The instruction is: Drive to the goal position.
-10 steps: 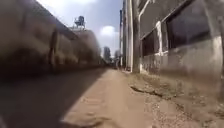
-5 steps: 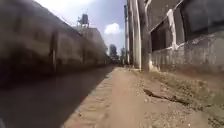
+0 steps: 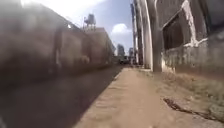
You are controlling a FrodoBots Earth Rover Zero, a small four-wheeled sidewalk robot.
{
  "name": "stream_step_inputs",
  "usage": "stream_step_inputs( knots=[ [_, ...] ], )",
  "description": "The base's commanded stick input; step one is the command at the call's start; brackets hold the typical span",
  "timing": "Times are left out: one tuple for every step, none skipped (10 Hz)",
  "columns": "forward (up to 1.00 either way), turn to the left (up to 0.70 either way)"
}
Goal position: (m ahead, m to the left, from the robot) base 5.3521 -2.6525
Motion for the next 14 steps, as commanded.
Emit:
stream_step_inputs(
  knots=[
    [1.00, 0.00],
    [1.00, 0.00],
    [1.00, 0.00],
    [1.00, 0.00],
    [1.00, 0.00],
    [1.00, 0.00],
    [1.00, -0.27],
    [1.00, -0.27],
    [1.00, -0.27],
    [1.00, 0.00],
    [1.00, 0.00],
    [1.00, 0.00],
    [1.00, 0.00],
    [1.00, 0.00]
  ],
)
